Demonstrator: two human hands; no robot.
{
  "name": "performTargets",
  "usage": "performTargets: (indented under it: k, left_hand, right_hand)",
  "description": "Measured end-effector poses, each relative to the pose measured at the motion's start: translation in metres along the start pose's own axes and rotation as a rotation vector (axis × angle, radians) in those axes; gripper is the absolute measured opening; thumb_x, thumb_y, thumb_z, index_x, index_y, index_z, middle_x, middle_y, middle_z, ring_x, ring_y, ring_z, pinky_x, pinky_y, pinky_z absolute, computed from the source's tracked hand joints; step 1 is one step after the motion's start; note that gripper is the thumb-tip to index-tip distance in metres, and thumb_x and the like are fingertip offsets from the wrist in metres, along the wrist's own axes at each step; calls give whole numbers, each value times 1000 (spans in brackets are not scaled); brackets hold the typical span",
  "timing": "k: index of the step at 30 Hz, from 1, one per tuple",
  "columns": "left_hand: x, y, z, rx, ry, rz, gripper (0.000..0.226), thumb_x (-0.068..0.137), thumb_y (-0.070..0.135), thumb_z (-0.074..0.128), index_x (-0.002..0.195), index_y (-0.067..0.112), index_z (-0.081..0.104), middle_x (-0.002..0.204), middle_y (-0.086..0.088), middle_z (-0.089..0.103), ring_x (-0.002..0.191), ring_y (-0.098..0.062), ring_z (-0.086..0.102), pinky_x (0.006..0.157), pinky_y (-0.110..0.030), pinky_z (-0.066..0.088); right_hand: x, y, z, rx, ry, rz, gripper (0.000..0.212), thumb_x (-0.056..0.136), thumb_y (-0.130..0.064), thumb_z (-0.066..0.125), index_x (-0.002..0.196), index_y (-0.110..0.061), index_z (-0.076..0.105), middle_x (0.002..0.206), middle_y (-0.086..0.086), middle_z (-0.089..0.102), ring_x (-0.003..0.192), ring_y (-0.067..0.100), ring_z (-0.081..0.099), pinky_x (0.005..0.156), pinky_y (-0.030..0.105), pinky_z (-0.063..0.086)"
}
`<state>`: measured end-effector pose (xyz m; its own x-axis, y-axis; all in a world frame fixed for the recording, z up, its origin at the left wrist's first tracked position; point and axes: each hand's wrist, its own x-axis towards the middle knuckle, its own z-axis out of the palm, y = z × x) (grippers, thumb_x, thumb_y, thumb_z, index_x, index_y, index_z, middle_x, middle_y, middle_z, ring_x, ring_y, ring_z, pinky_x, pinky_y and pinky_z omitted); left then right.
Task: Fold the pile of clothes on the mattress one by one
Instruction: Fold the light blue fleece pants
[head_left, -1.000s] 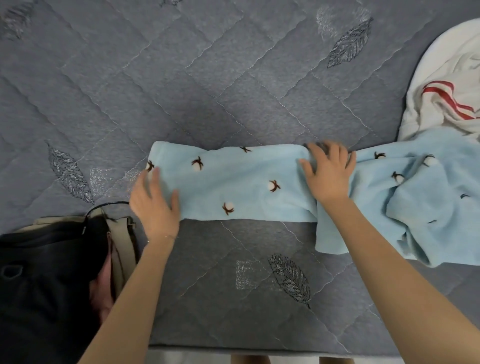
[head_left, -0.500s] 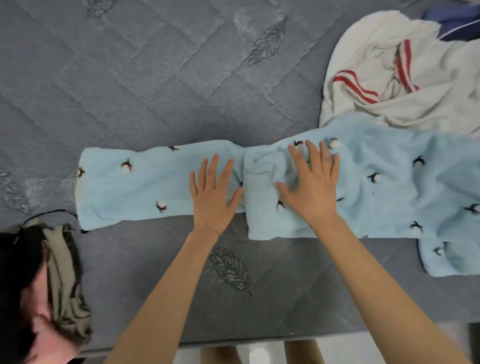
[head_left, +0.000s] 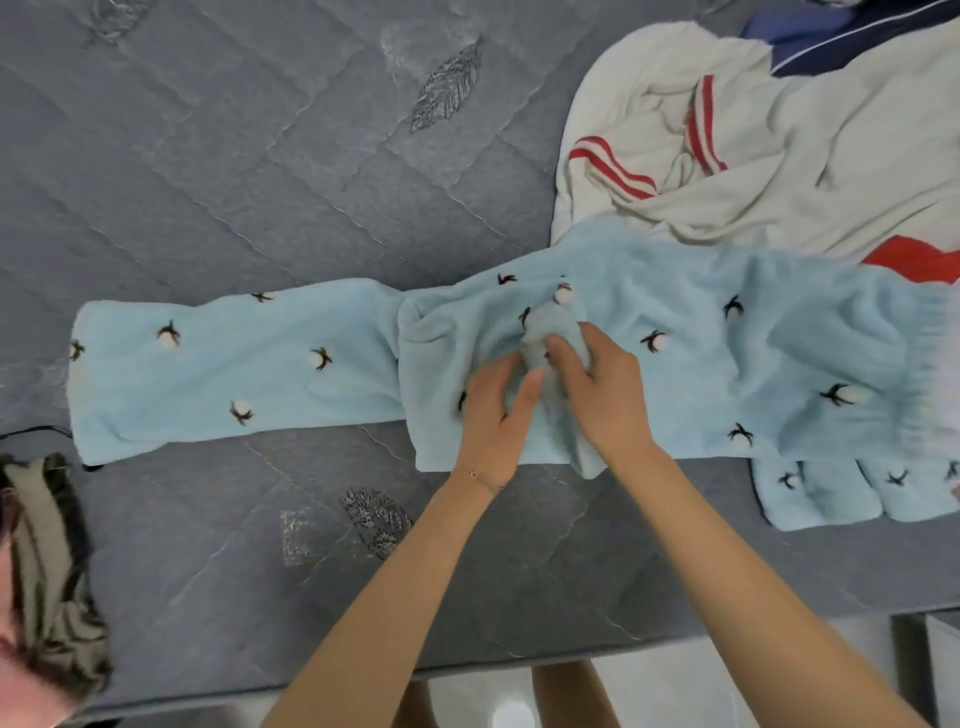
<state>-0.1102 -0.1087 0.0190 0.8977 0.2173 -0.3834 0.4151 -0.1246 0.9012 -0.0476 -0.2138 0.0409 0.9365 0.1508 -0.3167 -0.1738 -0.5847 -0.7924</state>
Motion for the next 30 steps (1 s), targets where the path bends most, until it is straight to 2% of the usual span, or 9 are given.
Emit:
performTargets:
  k: [3,6,8,11,17,20,22,25,30]
  left_hand:
    - [3,10,-9,-340,-16,-92,35,98,37,45,131,25,45,124,19,56,117,8,51,93,-9,41]
    - [10,8,-41,-419,141,-160,38,97,25,50,133,13,49,129,-2,59,121,-11,55,100,-27,47]
    - [14,0,-72,-416,250,-214,36,98,12,51,133,4,49,130,-12,58,120,-23,56,103,-38,46]
    - [15,-17,-129,-312,313,-184,37,95,12,56,131,7,49,127,-4,58,116,-15,57,99,-30,49]
    - [2,-41,-234,-216,347,-104,27,97,10,54,123,14,57,116,14,64,107,5,59,90,-17,49]
    - [-3,-50,-284,-179,387,-100,22,98,12,52,109,26,65,106,18,70,105,0,62,85,-16,51]
    - [-3,-62,-318,-188,456,-139,18,98,18,53,113,20,64,109,8,69,105,-8,63,85,-24,52]
    - [3,-78,-364,-179,560,-153,25,98,17,52,121,8,58,117,-5,63,109,-15,61,93,-34,51]
    - [18,-100,-406,-134,643,-186,8,96,21,56,104,22,58,105,3,63,94,-1,61,86,-28,51]
  right_hand:
    - [-2,-28,13,372,-275,136,24,103,-31,39,112,-31,61,104,-24,62,94,-16,57,80,5,44]
    - [-2,-46,30,463,-437,175,32,105,-24,35,128,-22,58,123,-13,60,110,-5,57,85,17,52]
    - [1,-56,42,337,-304,72,30,103,-18,41,128,-15,58,122,-5,61,110,8,59,86,26,55]
    - [16,-68,61,17,-163,-149,35,98,-21,53,133,-18,53,127,-9,55,114,6,48,98,21,41]
    - [45,-82,129,-387,-364,-293,54,96,-39,53,146,-22,39,145,2,45,142,25,28,119,42,9]
    - [51,-90,160,-491,-426,-315,49,93,-49,55,132,-20,54,118,4,64,121,24,50,115,42,19]
    - [53,-93,174,-558,-404,-369,39,90,-51,59,105,-15,65,89,5,68,94,27,61,92,36,39]
    - [56,-94,186,-598,-422,-352,35,87,-53,61,74,-21,53,65,-5,53,73,23,58,63,33,35]
    - [71,-92,191,-642,-450,-259,35,90,-48,59,82,-14,57,64,-6,47,72,21,53,61,31,30]
